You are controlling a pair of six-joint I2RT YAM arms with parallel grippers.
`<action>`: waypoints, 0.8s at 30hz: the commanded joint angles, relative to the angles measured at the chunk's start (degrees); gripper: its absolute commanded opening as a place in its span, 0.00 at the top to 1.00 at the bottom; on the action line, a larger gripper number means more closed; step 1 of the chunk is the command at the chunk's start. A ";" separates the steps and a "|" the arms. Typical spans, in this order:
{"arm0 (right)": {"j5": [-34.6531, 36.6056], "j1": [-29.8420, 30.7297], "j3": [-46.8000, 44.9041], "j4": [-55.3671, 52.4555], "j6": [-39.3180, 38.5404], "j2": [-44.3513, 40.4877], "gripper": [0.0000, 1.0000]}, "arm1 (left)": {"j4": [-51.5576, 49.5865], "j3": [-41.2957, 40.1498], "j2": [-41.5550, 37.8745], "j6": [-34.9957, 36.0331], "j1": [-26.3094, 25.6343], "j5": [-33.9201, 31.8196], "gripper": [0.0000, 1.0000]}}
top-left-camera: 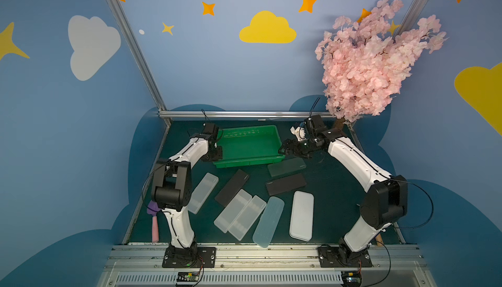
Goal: Put the pencil case into the storage box
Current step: Move the storage box to the center of the board.
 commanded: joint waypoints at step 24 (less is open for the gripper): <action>6.88 -1.98 -13.27 -8.70 0.21 -10.95 0.01 | 1.00 -2.19 1.86 2.88 -5.76 -1.18 0.94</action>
